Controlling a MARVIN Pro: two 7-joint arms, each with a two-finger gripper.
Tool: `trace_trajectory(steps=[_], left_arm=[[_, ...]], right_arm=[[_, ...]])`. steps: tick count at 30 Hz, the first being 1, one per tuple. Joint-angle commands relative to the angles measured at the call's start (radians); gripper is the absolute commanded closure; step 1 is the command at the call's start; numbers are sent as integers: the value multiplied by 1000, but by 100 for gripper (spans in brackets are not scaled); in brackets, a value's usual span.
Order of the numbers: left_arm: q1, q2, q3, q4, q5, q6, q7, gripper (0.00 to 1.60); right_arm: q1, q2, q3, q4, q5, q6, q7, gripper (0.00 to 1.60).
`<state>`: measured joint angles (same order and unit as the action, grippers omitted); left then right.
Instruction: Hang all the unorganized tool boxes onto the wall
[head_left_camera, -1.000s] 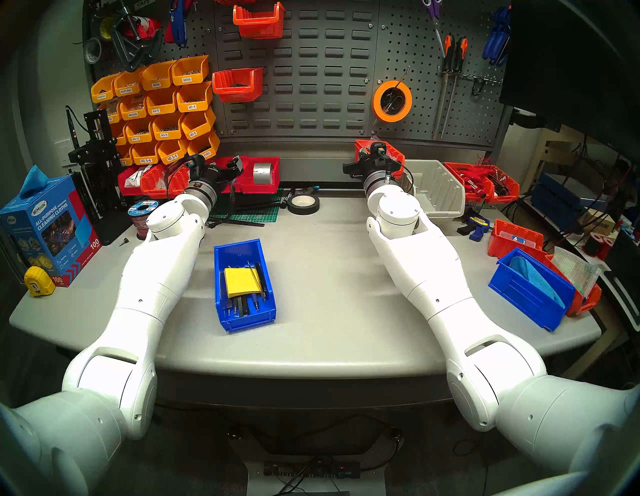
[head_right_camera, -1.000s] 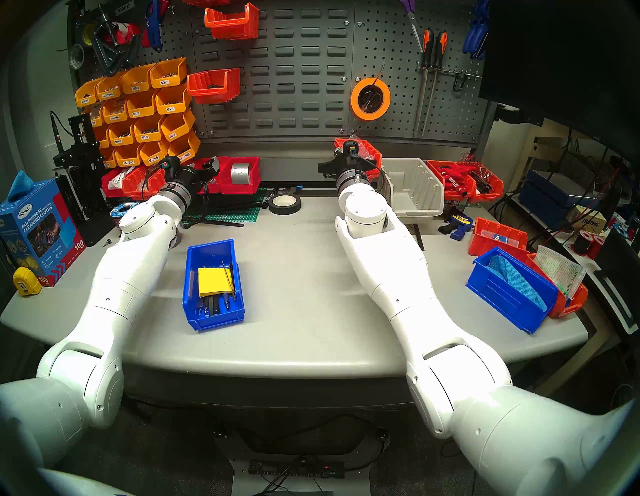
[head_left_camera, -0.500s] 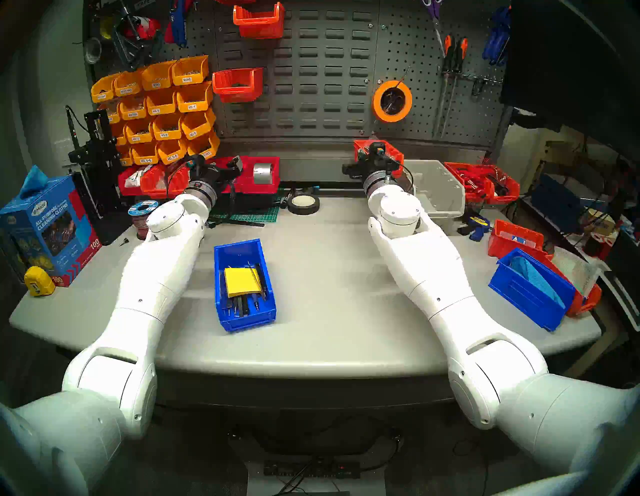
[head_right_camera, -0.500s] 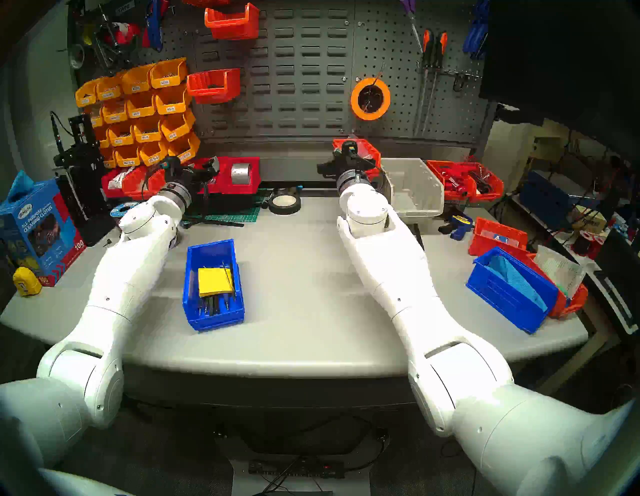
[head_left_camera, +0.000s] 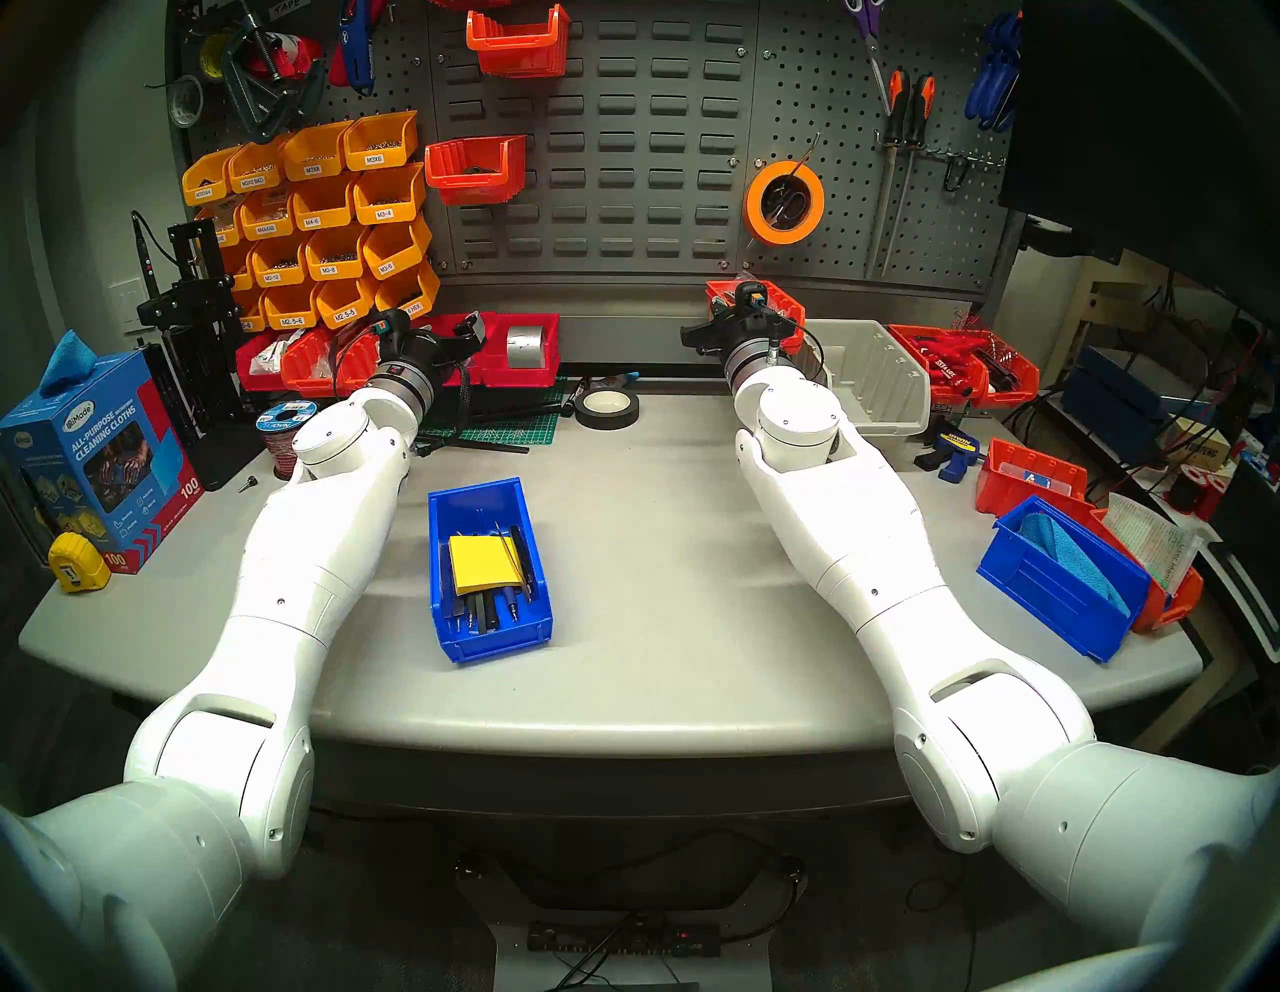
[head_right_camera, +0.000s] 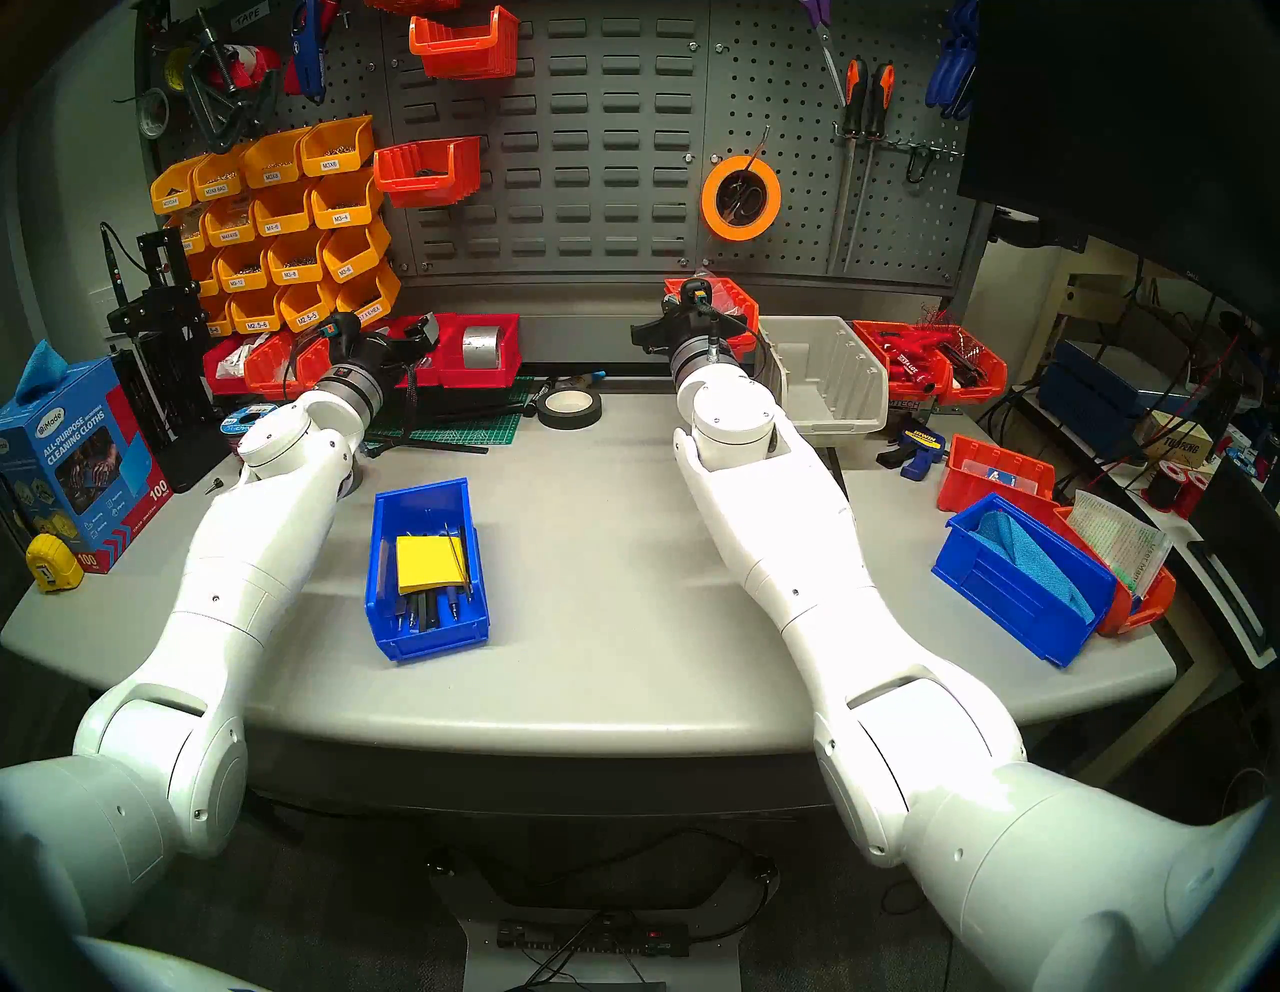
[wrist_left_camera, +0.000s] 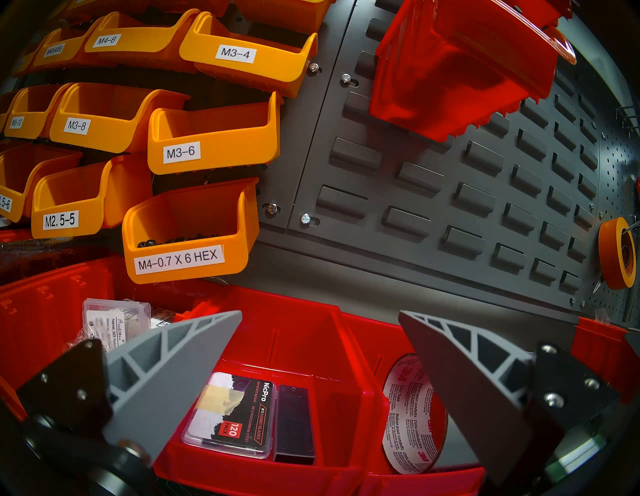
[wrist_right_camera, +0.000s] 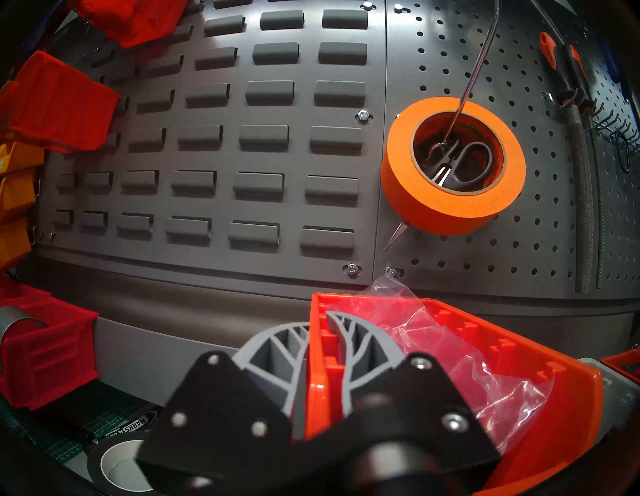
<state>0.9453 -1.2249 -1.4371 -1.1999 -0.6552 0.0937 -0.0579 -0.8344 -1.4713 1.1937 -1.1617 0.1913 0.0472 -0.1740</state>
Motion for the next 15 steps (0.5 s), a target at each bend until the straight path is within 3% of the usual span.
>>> trace_trajectory(steps=[1,6,15], left_arm=[[-18,-1,-1,-11,1,-1,0,0],[-18,-1,-1,-11,1,-1,0,0],[-18,-1,-1,-10,0,-2,0,0]], right_arm=[[85,6,41,63,7,-12,-10,160],[115,-4,50,163,19,-23,4,160],[121,3,58,219,53,-54,34,160]])
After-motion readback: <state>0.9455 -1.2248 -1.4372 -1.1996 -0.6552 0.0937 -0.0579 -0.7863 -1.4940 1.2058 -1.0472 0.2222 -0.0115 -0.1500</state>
